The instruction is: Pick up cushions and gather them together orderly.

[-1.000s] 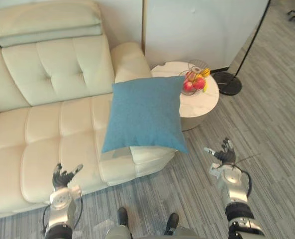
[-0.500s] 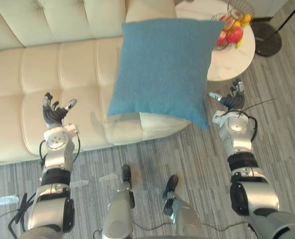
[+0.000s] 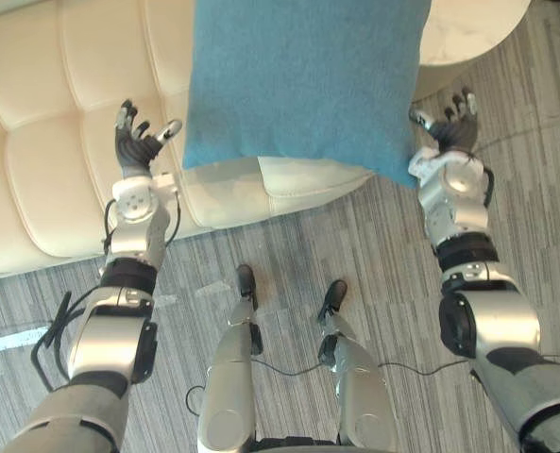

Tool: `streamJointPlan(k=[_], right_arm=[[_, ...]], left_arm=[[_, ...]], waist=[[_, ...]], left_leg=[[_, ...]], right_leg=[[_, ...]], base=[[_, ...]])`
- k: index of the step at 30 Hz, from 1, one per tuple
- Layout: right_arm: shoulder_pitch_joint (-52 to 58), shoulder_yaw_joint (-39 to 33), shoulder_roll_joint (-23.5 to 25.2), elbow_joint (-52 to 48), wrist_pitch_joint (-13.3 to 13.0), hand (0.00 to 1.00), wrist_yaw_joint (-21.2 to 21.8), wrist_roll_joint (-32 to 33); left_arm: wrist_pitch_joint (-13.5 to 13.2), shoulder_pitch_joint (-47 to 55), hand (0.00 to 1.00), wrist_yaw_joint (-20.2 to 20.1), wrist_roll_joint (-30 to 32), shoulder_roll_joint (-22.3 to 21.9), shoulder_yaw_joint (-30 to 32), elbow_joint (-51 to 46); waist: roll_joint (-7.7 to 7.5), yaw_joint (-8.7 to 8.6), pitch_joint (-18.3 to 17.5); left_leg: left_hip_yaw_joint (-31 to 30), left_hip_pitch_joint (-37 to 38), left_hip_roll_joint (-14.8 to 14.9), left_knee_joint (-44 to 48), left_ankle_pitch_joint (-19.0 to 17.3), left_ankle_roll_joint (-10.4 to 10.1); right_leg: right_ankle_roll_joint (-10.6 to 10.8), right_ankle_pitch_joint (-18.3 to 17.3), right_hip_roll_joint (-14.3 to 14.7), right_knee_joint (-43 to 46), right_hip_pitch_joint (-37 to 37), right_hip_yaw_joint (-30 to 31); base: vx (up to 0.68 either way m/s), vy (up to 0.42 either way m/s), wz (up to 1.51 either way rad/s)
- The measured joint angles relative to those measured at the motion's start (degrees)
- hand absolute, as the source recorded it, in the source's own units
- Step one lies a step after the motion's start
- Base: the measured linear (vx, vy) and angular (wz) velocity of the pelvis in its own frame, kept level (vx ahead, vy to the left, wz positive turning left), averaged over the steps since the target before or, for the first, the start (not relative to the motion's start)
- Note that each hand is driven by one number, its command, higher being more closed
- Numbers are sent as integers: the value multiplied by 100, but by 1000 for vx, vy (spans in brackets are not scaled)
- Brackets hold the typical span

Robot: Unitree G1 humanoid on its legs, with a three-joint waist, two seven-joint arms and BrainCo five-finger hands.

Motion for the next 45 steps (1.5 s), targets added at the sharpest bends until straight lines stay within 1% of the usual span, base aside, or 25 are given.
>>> streamJointPlan(k=[2, 4, 5, 9, 11, 12, 13, 16, 20, 23, 28, 31, 32, 35, 38, 39, 40, 44, 45], right_arm=[[-176, 137, 36, 3, -29, 0, 36, 143], [-249, 237, 88, 4, -58, 0, 59, 260], [-333, 288, 180, 4, -84, 0, 67, 290], [-576, 394, 299, 3, -182, 0, 83, 315], [-634, 394, 392, 1, -230, 0, 87, 340], [-634, 394, 451, -2, -270, 0, 87, 345], [-634, 395, 508, -40, -298, 100, 88, 379], [-634, 395, 676, -77, -402, 100, 98, 533], [-628, 401, 735, -287, -443, 100, 110, 552], [-622, 412, 785, -310, -541, 100, 124, 549], [-414, 412, 904, -310, -632, 100, 125, 545], [-137, 410, 906, -316, -638, 100, 126, 544], [-12, 410, 906, -377, -633, 100, 126, 537], [364, 411, 937, -656, -630, 100, 160, 509], [956, 411, 939, -1117, -634, 100, 229, 496], [1325, 411, 950, -1390, -631, 100, 245, 490], [1437, 411, 956, -1471, -636, 100, 254, 484], [2398, 411, 1132, -2167, -637, 100, 303, 282], [2486, 412, 1158, -2241, -635, 100, 305, 281]], left_arm=[[-5, -148, 0, -4, -240, -143, -96, 78], [-14, -231, 0, -13, -403, -245, -236, 170], [-15, -242, 0, -5, -440, -320, -263, 190], [-19, -377, 0, 13, -434, -423, -434, 400], [-19, -377, 0, 28, -434, -564, -470, 430], [-19, -379, 100, 37, -432, -615, -520, 488], [-18, -379, 100, 45, -432, -677, -537, 523], [-14, -379, 100, 96, -442, -812, -534, 527], [-31, -379, 100, 182, -700, -819, -529, 503], [-54, -375, 100, 235, -886, -834, -528, 402], [-93, -334, 100, 329, -957, -845, -518, 170], [-213, -176, 100, 329, -1015, -852, -498, -160], [-258, -118, 100, 329, -1047, -871, -467, -303], [-273, 34, 100, 329, -1091, -914, -466, -569], [-278, 513, 100, 329, -1098, -1076, -473, -1173], [-280, 798, 100, 329, -1098, -1187, -479, -1469], [-281, 882, 100, 328, -1098, -1217, -482, -1558], [-296, 1702, 100, 315, -1100, -1378, -581, -2378], [-298, 1776, 100, 312, -1101, -1390, -583, -2441]], waist=[[-1, -5, 1], [0, -30, 1], [0, -61, 1], [0, -66, 2], [5, -68, 7], [5, -68, 7], [5, -68, 7], [5, -67, 7], [5, -66, 7], [5, -48, 7], [5, -33, 7], [5, -27, 7], [5, -14, 7], [5, 8, 7], [5, -2, 7], [3, -3, 6], [3, -5, 6], [-14, -17, -4], [-14, -17, -4]], left_leg=[[3, -4, -11, -181, 101, -10], [-11, 0, -11, -230, 127, -14], [-11, 13, -17, -300, 161, -13], [2, -23, -25, -502, 292, -26], [-7, -61, -20, -505, 302, -29], [-9, -60, -20, -505, 302, -29], [-7, -60, -22, -505, 302, -29], [-8, -59, -20, -505, 303, -31], [-11, -57, -20, -505, 315, -45], [-11, -37, -25, -505, 320, -42], [-14, 55, -29, -505, 323, -41], [-15, 148, -34, -505, 322, -41], [-13, 162, -36, -506, 322, -41], [6, 215, -39, -505, 322, -41], [13, 366, -36, -506, 321, -41], [12, 475, -35, -505, 312, -47], [12, 511, -35, -505, 309, -48], [9, 776, -13, -502, 261, -106], [12, 795, -10, -502, 256, -111]], right_leg=[[-1, 17, 11, -32, -66, -3], [-1, 17, 20, -37, -71, -17], [-1, 16, 21, -36, -89, -16], [-8, 23, 33, -24, -245, 7], [-7, 29, 38, -29, -272, -3], [-7, 29, 38, -28, -270, -5], [-7, 29, 37, -28, -270, -4], [-7, 29, 36, -28, -264, -11], [-7, 29, 30, -23, -253, -32], [-7, 29, 19, -6, -238, -43], [-4, 26, 4, 38, -154, -44], [-2, 24, 0, 38, -52, -48], [-2, 24, -3, 45, -45, -41], [0, 22, -10, 77, -28, 8], [10, 13, -10, 83, 113, 19], [21, -11, -10, 95, 220, 21], [29, -26, -12, 104, 253, 23], [43, -211, -21, 324, 408, 79], [44, -231, -22, 350, 411, 86]], base=[[0, 0, 0], [34, 0, 3], [42, 1, 1], [18, 1, -3], [18, 4, 1], [41, 10, 2], [49, 13, 1], [48, 13, 1], [45, 12, 2], [42, 13, 2], [38, 12, 1], [22, 5, 4], [0, 0, 0], [6, 1, -6], [4, 0, -1], [0, 0, 0], [0, 0, 0], [-2, -12, -2], [-4, -48, -5]])
